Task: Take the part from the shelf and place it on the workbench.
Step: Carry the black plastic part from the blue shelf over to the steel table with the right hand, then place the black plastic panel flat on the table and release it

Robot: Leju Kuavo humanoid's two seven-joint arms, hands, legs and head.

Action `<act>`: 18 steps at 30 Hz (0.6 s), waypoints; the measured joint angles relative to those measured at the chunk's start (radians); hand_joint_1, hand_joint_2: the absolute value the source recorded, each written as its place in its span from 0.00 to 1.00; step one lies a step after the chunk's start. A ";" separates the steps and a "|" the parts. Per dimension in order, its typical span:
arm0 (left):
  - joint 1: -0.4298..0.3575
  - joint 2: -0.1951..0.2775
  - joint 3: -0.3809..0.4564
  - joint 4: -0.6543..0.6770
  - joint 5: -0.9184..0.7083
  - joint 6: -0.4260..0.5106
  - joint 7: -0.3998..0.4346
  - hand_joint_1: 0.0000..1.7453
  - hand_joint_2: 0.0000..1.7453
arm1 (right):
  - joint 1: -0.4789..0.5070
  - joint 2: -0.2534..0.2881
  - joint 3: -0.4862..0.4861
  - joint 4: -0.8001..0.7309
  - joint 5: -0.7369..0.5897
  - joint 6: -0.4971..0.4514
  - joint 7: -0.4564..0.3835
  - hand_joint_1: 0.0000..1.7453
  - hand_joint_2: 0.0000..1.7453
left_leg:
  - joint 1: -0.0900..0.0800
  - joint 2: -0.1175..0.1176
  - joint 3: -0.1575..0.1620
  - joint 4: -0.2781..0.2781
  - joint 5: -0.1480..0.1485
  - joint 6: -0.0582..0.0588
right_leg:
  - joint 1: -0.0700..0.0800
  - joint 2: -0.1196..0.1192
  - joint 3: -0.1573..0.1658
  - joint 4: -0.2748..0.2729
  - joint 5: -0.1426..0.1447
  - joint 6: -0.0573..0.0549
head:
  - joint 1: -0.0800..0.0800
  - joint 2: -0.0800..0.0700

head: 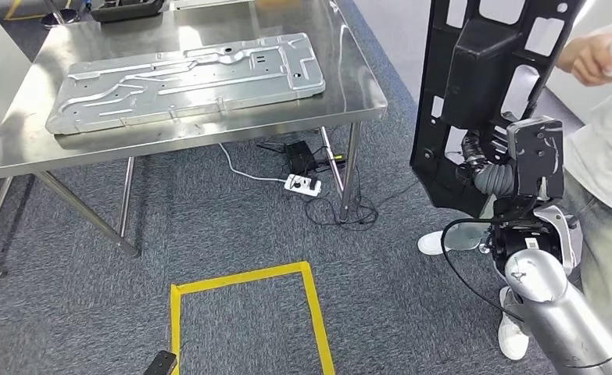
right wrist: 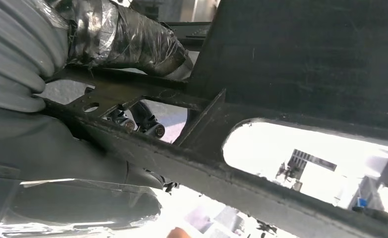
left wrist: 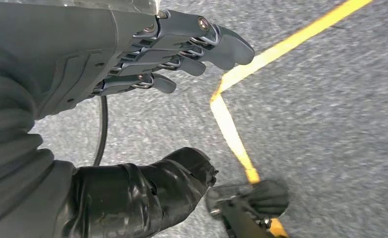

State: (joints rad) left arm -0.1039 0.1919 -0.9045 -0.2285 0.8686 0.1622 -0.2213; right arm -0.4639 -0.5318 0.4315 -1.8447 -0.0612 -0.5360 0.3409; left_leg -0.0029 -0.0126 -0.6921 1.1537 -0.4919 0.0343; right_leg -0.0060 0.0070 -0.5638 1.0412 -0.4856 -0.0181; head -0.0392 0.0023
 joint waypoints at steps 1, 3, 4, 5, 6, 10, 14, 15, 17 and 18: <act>0.000 0.002 0.000 0.000 0.000 0.000 0.000 0.00 1.00 | -0.001 0.000 0.000 0.001 0.000 0.000 -0.001 1.00 1.00 | -0.007 -0.001 0.015 -0.054 0.035 0.013 | 0.002 0.000 0.009 -0.001 -0.006 0.001 | 0.002 0.000; -0.001 0.006 0.000 0.000 0.000 0.000 0.002 0.00 1.00 | -0.001 0.001 0.000 0.003 -0.002 0.000 -0.002 1.00 1.00 | -0.018 -0.004 0.034 -0.111 0.066 0.031 | 0.002 0.003 0.016 -0.004 -0.014 0.006 | 0.005 0.000; -0.001 0.007 0.000 0.000 0.000 0.001 0.002 0.00 1.00 | 0.000 0.002 0.000 0.003 -0.003 0.000 -0.002 1.00 1.00 | -0.021 -0.004 0.037 -0.114 0.062 0.033 | 0.002 0.005 0.020 -0.006 -0.016 0.011 | 0.005 0.000; 0.000 0.007 0.000 0.000 0.000 0.001 0.003 0.00 1.00 | 0.001 0.001 0.000 0.004 -0.004 0.000 -0.002 1.00 1.00 | -0.019 -0.004 0.046 -0.125 0.070 0.034 | 0.002 0.006 0.022 -0.009 -0.019 0.015 | 0.004 0.000; 0.000 0.008 0.000 0.000 0.000 0.001 0.003 0.00 1.00 | 0.002 0.001 0.000 0.004 -0.007 0.000 0.000 1.00 1.00 | -0.016 -0.003 0.053 -0.137 0.077 0.033 | 0.003 0.006 0.023 -0.007 -0.024 0.020 | 0.004 0.000; -0.004 0.008 0.000 0.000 0.001 0.014 0.011 0.00 1.00 | 0.000 0.000 0.000 0.008 -0.011 0.011 0.013 1.00 1.00 | -0.006 0.001 0.083 -0.166 0.075 0.036 | -0.002 0.003 -0.069 0.168 -0.102 0.037 | 0.009 0.000; -0.002 0.006 0.000 0.000 0.003 0.024 0.020 0.00 1.00 | 0.010 0.000 0.000 0.017 -0.038 0.050 0.013 1.00 1.00 | 0.000 0.000 0.095 -0.151 0.051 0.031 | -0.017 0.002 -0.128 0.190 -0.040 0.055 | 0.009 0.000; -0.001 0.005 0.000 0.000 0.003 0.024 0.020 0.00 1.00 | 0.011 0.000 0.000 0.019 -0.051 0.057 0.004 1.00 1.00 | 0.003 -0.001 0.097 -0.141 0.041 0.026 | -0.020 0.001 -0.107 0.128 0.000 0.060 | 0.009 0.000; -0.002 0.007 0.000 0.000 0.003 0.024 0.020 0.00 1.00 | 0.013 0.000 0.000 0.019 -0.066 0.061 -0.017 1.00 1.00 | 0.002 -0.006 0.092 -0.121 0.024 0.014 | -0.022 0.001 -0.069 0.037 0.039 0.060 | 0.011 0.000; -0.003 0.008 0.000 0.000 0.003 0.025 0.019 0.00 1.00 | 0.015 -0.001 0.000 0.018 -0.066 0.059 -0.025 1.00 1.00 | 0.001 -0.009 0.088 -0.115 0.020 0.008 | -0.021 0.001 -0.063 0.023 0.037 0.055 | 0.011 0.000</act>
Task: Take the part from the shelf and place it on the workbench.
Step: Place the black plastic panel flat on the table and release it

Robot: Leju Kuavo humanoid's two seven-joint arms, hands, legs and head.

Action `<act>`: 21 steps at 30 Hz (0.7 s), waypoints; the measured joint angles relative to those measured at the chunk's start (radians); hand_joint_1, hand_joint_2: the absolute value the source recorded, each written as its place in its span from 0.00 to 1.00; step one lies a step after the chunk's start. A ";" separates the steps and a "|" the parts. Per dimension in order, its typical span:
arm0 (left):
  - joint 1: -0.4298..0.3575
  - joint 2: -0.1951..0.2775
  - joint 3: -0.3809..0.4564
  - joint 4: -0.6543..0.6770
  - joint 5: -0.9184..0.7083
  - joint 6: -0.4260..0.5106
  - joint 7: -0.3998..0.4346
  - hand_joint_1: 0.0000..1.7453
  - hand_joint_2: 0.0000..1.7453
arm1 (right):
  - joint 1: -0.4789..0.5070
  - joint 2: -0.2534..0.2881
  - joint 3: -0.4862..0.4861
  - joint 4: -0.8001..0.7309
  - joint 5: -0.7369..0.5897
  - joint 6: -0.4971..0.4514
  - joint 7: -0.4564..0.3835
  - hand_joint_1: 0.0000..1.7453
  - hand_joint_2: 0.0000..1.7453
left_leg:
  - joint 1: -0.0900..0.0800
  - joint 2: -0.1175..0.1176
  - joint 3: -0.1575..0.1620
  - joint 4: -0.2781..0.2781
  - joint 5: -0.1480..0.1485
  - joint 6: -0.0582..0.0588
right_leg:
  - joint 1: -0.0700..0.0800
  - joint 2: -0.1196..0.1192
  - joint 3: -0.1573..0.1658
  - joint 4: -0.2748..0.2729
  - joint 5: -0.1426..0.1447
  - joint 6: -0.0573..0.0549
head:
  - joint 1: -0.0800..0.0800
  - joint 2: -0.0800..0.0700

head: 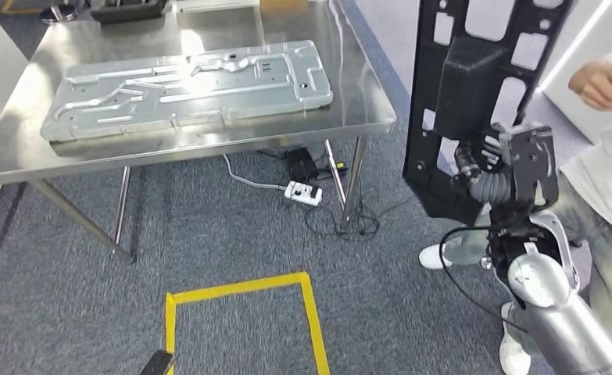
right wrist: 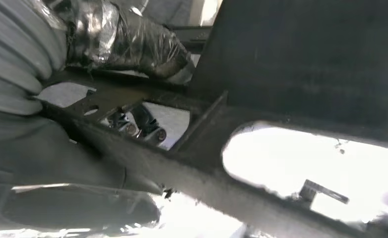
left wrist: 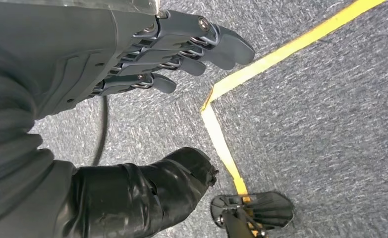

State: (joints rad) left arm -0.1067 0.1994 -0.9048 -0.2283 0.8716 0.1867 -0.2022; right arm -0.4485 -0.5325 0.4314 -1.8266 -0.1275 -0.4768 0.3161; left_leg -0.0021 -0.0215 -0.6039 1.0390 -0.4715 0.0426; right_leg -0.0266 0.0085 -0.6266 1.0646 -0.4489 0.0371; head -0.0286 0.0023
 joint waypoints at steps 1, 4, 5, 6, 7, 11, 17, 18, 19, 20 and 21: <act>0.000 0.001 0.000 0.000 0.000 0.000 0.000 0.00 1.00 | 0.004 0.000 0.000 0.000 0.002 -0.002 -0.006 1.00 1.00 | -0.002 -0.003 -0.004 0.002 -0.001 -0.004 | 0.002 0.000 0.001 -0.002 -0.004 -0.006 | 0.000 0.000; 0.002 0.002 0.000 0.000 0.000 0.001 -0.002 0.00 1.00 | 0.015 -0.002 0.000 -0.001 0.022 -0.009 -0.010 1.00 1.00 | 0.000 -0.002 -0.013 0.020 -0.014 -0.015 | 0.000 -0.007 0.003 -0.008 -0.006 -0.025 | -0.006 0.000; 0.001 0.002 0.000 0.000 0.000 0.001 -0.002 0.00 1.00 | 0.016 -0.002 0.000 -0.001 0.031 -0.010 -0.010 1.00 1.00 | 0.002 0.001 -0.028 0.051 -0.031 -0.020 | -0.001 -0.012 0.006 -0.010 -0.006 -0.031 | -0.009 0.000; 0.001 0.002 0.000 0.000 0.000 0.001 -0.002 0.00 1.00 | 0.016 -0.002 0.000 -0.002 0.038 -0.011 -0.011 1.00 1.00 | 0.004 0.005 -0.052 0.100 -0.055 -0.026 | -0.001 -0.017 0.009 -0.011 -0.008 -0.035 | -0.012 0.000; 0.000 0.002 0.000 0.000 0.000 0.001 -0.003 0.00 1.00 | 0.018 -0.002 0.000 -0.002 0.043 -0.011 -0.011 1.00 1.00 | 0.005 0.007 -0.086 0.164 -0.080 -0.030 | 0.000 -0.023 0.011 -0.012 -0.010 -0.039 | -0.015 0.000; 0.003 0.002 0.000 0.000 -0.001 0.000 -0.004 0.00 1.00 | 0.029 -0.002 0.000 -0.002 0.058 -0.011 -0.011 1.00 1.00 | 0.007 0.014 -0.146 0.242 -0.068 -0.029 | 0.005 -0.047 0.019 -0.011 -0.018 -0.044 | -0.015 0.000; -0.002 0.004 0.000 0.000 -0.002 -0.001 -0.006 0.00 1.00 | 0.031 -0.002 0.000 -0.005 0.064 -0.010 -0.011 1.00 1.00 | -0.017 0.064 -0.036 0.001 0.024 -0.001 | 0.017 -0.089 0.039 -0.019 -0.030 -0.026 | -0.015 0.000; -0.002 0.004 0.000 0.000 -0.003 -0.002 -0.006 0.00 1.00 | 0.032 -0.002 0.000 -0.005 0.066 -0.010 -0.011 1.00 1.00 | -0.015 0.053 -0.034 -0.003 0.026 0.002 | 0.018 -0.095 0.042 -0.022 -0.032 -0.021 | -0.014 0.000; 0.000 0.004 0.000 0.000 -0.003 -0.002 -0.007 0.00 1.00 | 0.033 -0.003 0.000 -0.006 0.068 -0.009 -0.011 1.00 1.00 | -0.012 0.043 -0.030 -0.009 0.029 0.005 | 0.017 -0.090 0.045 -0.019 -0.038 -0.017 | -0.014 0.000; 0.001 0.004 0.000 0.000 -0.003 -0.002 -0.007 0.00 1.00 | 0.033 -0.003 0.000 -0.007 0.071 -0.009 -0.011 1.00 1.00 | -0.009 0.034 -0.024 -0.016 0.032 0.010 | 0.015 -0.077 0.042 -0.002 -0.051 -0.014 | -0.014 0.000; 0.001 0.004 0.000 0.000 -0.003 -0.002 -0.007 0.00 1.00 | 0.033 -0.005 0.000 -0.008 0.074 -0.007 -0.012 1.00 1.00 | -0.006 0.025 -0.018 -0.022 0.034 0.015 | 0.012 -0.057 0.027 0.036 -0.074 -0.012 | -0.013 0.000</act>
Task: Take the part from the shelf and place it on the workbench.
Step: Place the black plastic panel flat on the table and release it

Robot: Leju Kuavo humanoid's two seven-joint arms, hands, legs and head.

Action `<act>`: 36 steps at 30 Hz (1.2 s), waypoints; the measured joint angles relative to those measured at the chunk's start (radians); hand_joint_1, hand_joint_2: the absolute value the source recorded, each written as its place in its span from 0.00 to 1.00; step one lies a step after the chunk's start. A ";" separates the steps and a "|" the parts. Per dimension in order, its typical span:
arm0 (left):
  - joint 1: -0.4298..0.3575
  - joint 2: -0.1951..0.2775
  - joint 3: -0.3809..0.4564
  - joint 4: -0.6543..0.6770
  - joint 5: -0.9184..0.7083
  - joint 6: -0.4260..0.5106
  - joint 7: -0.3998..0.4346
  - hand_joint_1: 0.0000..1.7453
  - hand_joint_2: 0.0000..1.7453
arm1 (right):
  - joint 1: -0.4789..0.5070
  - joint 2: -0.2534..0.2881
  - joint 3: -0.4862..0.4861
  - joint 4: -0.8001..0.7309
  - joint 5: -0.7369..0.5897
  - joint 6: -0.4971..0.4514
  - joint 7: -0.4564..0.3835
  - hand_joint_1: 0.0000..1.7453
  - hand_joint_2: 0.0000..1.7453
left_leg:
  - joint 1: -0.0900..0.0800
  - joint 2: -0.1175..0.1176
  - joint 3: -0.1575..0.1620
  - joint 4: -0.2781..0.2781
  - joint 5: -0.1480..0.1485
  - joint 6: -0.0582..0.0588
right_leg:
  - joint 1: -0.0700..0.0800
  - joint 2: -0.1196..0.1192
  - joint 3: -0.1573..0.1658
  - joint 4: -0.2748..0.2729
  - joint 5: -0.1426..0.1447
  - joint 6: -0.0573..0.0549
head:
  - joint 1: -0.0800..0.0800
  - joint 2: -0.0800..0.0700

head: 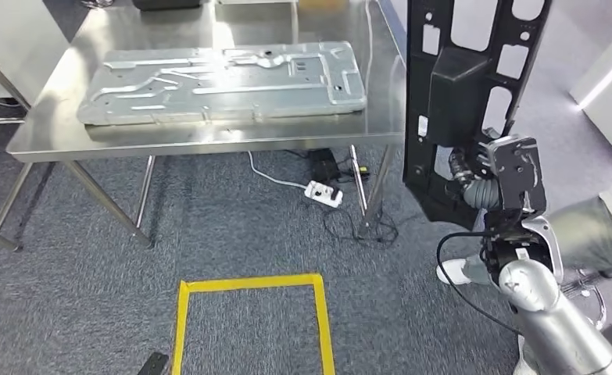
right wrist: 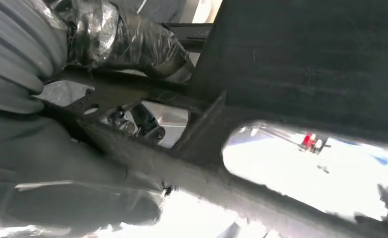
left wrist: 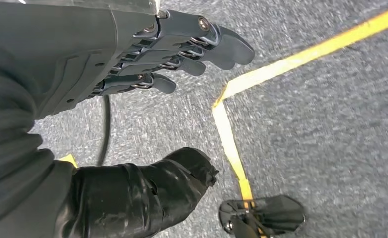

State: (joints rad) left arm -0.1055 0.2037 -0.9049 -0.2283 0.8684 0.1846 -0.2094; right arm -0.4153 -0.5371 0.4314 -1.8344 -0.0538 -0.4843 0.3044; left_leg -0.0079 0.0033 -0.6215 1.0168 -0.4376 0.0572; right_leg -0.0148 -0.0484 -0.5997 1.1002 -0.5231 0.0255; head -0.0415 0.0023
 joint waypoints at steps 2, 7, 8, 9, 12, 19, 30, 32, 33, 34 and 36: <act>-0.002 0.000 0.000 0.000 0.000 0.000 -0.001 0.00 1.00 | 0.001 -0.002 0.000 -0.001 0.003 0.002 -0.001 1.00 1.00 | 0.001 -0.020 0.004 -0.003 0.001 0.005 | -0.004 0.033 -0.061 0.127 -0.059 0.002 | 0.001 0.000; -0.001 -0.002 0.000 0.000 -0.001 -0.001 -0.004 0.00 1.00 | 0.011 -0.003 0.000 -0.001 0.004 0.012 -0.001 1.00 1.00 | 0.001 -0.079 0.006 0.010 -0.008 0.005 | -0.005 0.055 -0.072 0.086 0.024 0.004 | 0.001 0.000; -0.002 -0.002 0.000 0.000 -0.002 -0.001 -0.005 0.00 1.00 | 0.010 -0.003 0.000 -0.002 0.004 0.013 -0.001 1.00 1.00 | 0.000 -0.088 0.005 0.015 -0.012 0.002 | -0.006 0.067 -0.046 0.024 0.050 0.002 | 0.001 0.000; -0.002 -0.001 0.000 0.000 -0.003 -0.001 -0.007 0.00 1.00 | 0.010 -0.003 0.000 -0.002 0.004 0.013 -0.001 1.00 1.00 | 0.000 -0.097 0.002 0.019 -0.014 -0.002 | -0.007 0.077 -0.027 -0.020 0.063 -0.001 | 0.001 0.000; 0.002 0.000 0.000 0.000 -0.003 -0.003 -0.008 0.00 1.00 | 0.010 -0.005 0.000 -0.004 0.001 0.010 0.000 1.00 1.00 | 0.003 -0.114 -0.007 0.021 -0.014 -0.016 | -0.006 0.085 -0.011 -0.051 0.060 -0.010 | 0.000 0.000; -0.001 0.000 0.000 0.000 -0.003 -0.005 -0.009 0.00 1.00 | 0.011 -0.005 0.000 -0.005 -0.006 0.008 0.000 1.00 1.00 | 0.014 -0.015 -0.145 0.286 -0.127 -0.059 | -0.012 0.055 0.005 -0.065 0.061 -0.031 | -0.014 0.000; 0.000 0.000 0.000 0.000 0.000 -0.035 -0.022 0.00 1.00 | 0.007 -0.008 0.000 -0.005 0.021 -0.001 0.010 1.00 1.00 | 0.011 -0.011 -0.004 -0.004 0.004 -0.018 | -0.006 0.040 0.015 -0.051 0.029 0.007 | -0.012 0.000; -0.001 0.000 0.000 0.000 0.000 -0.040 -0.031 0.00 1.00 | 0.001 -0.012 0.000 -0.006 0.034 0.002 0.022 1.00 1.00 | 0.013 -0.011 0.004 -0.011 0.004 -0.008 | -0.005 0.043 -0.034 0.053 -0.026 0.009 | -0.012 0.000; -0.002 0.000 0.000 0.000 0.000 -0.041 -0.035 0.00 1.00 | -0.002 -0.014 0.000 -0.006 0.039 0.006 0.028 1.00 1.00 | 0.011 -0.012 0.005 -0.011 0.002 -0.004 | -0.004 0.044 -0.071 0.125 -0.055 0.009 | -0.011 0.000; -0.001 -0.001 0.000 0.000 0.000 -0.042 -0.038 0.00 1.00 | -0.004 -0.015 0.000 -0.007 0.043 0.011 0.034 1.00 1.00 | 0.010 -0.012 0.005 -0.009 0.001 -0.002 | -0.003 0.045 -0.104 0.185 -0.072 0.009 | -0.011 0.000; 0.000 -0.003 0.000 0.000 0.001 -0.042 -0.043 0.00 1.00 | -0.004 -0.018 0.000 -0.008 0.051 0.023 0.044 1.00 1.00 | 0.009 -0.015 0.009 -0.004 -0.005 0.000 | -0.004 0.046 -0.121 0.197 -0.044 0.009 | -0.011 0.000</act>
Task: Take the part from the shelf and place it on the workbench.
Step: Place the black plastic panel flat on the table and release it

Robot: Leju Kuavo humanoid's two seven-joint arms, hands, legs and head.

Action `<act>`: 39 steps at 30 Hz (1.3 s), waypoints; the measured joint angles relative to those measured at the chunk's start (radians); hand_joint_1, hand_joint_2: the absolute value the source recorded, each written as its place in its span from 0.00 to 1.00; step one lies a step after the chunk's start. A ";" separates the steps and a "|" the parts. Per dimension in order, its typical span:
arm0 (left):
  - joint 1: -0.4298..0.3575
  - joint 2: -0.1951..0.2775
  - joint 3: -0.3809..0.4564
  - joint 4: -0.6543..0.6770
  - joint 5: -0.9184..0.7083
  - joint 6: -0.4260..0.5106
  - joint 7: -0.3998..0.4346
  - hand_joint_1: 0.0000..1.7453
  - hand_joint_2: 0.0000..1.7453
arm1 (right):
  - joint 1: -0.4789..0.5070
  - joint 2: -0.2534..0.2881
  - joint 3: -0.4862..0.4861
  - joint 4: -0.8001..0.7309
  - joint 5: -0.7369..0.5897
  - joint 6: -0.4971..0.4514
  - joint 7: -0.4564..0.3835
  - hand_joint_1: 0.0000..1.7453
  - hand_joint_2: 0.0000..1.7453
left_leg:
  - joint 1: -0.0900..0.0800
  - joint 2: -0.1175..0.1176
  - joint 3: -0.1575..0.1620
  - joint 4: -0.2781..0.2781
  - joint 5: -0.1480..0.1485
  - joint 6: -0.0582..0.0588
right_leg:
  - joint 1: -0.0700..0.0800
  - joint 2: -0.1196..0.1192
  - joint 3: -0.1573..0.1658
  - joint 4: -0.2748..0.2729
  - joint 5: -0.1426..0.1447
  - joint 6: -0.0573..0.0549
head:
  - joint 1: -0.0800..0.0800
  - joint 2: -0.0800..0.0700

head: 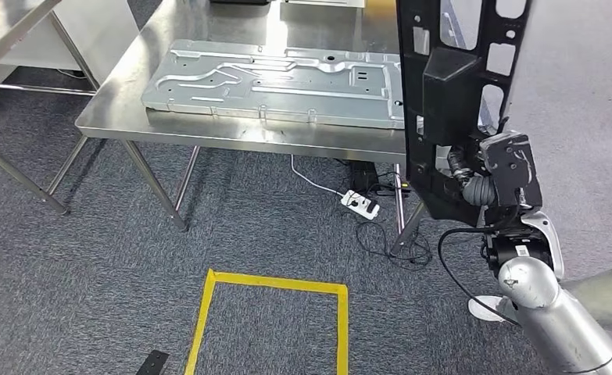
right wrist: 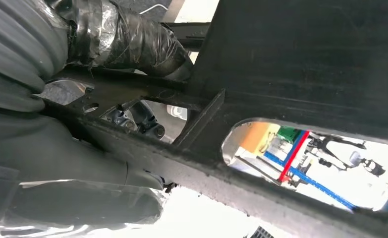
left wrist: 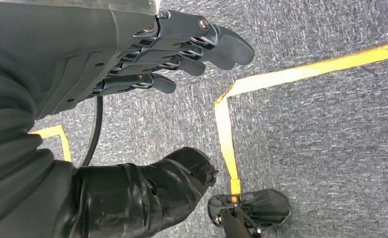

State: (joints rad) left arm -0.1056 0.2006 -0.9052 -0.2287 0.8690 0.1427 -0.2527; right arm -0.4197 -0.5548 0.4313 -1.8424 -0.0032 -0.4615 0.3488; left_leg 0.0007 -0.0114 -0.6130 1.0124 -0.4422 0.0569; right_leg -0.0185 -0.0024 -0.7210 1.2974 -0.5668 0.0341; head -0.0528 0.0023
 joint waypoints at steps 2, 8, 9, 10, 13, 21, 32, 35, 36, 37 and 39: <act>0.000 -0.003 0.000 0.000 0.000 0.000 -0.005 0.00 1.00 | -0.004 -0.002 0.000 -0.002 0.009 0.012 0.008 1.00 1.00 | 0.000 -0.004 0.004 0.010 -0.010 -0.004 | -0.001 0.001 0.052 -0.123 0.076 -0.003 | 0.000 0.000; -0.001 -0.007 0.000 0.000 0.001 0.000 -0.010 0.00 1.00 | -0.018 -0.002 0.000 -0.014 0.023 0.028 0.019 1.00 1.00 | -0.005 -0.010 -0.005 0.027 -0.023 -0.027 | 0.001 0.004 0.112 -0.254 0.107 -0.025 | -0.002 0.000; -0.001 -0.007 0.000 0.000 0.002 0.000 -0.010 0.00 1.00 | -0.019 -0.002 0.000 -0.014 0.024 0.028 0.019 1.00 1.00 | -0.004 -0.008 -0.011 0.042 -0.034 -0.033 | -0.002 0.002 0.115 -0.256 0.108 -0.030 | -0.003 0.000; -0.001 -0.007 0.000 0.000 0.002 0.000 -0.010 0.00 1.00 | -0.021 -0.002 0.000 -0.015 0.026 0.028 0.020 1.00 1.00 | -0.002 -0.006 -0.027 0.077 -0.053 -0.039 | -0.004 0.001 0.118 -0.259 0.108 -0.034 | -0.006 0.000; -0.001 -0.009 0.000 0.000 0.006 0.000 -0.010 0.00 1.00 | -0.025 -0.003 0.000 -0.019 0.033 0.032 0.023 1.00 1.00 | 0.004 0.000 -0.125 0.259 -0.125 -0.055 | -0.004 -0.001 0.122 -0.260 0.103 -0.042 | -0.010 0.000; -0.001 -0.012 0.000 0.000 0.010 0.010 -0.006 0.00 1.00 | -0.028 -0.002 0.000 -0.019 0.044 0.051 0.036 1.00 1.00 | -0.009 0.004 -0.027 0.023 0.003 -0.027 | 0.000 -0.001 0.147 -0.265 0.082 -0.026 | -0.007 0.000; 0.003 -0.017 0.000 0.000 0.011 0.010 0.000 0.00 1.00 | -0.025 -0.004 0.000 -0.021 0.053 0.064 0.043 1.00 1.00 | -0.005 -0.003 0.040 -0.001 -0.033 0.005 | 0.000 0.001 0.008 -0.080 0.081 -0.006 | 0.001 0.000; 0.000 -0.018 0.000 0.000 0.011 0.009 0.001 0.00 1.00 | -0.027 -0.004 0.000 -0.021 0.053 0.064 0.043 1.00 1.00 | -0.007 -0.008 0.053 0.010 -0.058 -0.006 | 0.003 0.003 0.076 -0.233 0.145 -0.015 | 0.000 0.000; -0.001 -0.018 0.000 0.000 0.011 0.009 0.001 0.00 1.00 | -0.028 -0.004 0.000 -0.021 0.053 0.064 0.043 1.00 1.00 | -0.008 -0.009 0.052 0.011 -0.062 -0.011 | 0.005 0.004 0.083 -0.244 0.137 -0.020 | 0.000 0.000; -0.002 -0.018 0.000 0.000 0.011 0.009 0.002 0.00 1.00 | -0.028 -0.005 0.000 -0.021 0.053 0.065 0.043 1.00 1.00 | -0.009 -0.009 0.052 0.012 -0.064 -0.016 | 0.007 0.005 0.087 -0.251 0.133 -0.025 | 0.000 0.000; -0.001 -0.017 0.000 0.000 0.012 0.010 0.002 0.00 1.00 | -0.026 -0.005 0.000 -0.021 0.054 0.067 0.044 1.00 1.00 | -0.008 -0.008 0.053 0.016 -0.073 -0.025 | 0.003 0.006 0.095 -0.257 0.127 -0.035 | -0.001 0.000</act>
State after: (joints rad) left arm -0.1068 0.1832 -0.9052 -0.2285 0.8805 0.1527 -0.2506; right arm -0.4460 -0.5597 0.4314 -1.8633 0.0505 -0.3945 0.3930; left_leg -0.0075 -0.0191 -0.5601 1.0283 -0.5149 0.0321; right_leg -0.0158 0.0034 -0.6264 1.0402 -0.4400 -0.0010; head -0.0538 0.0023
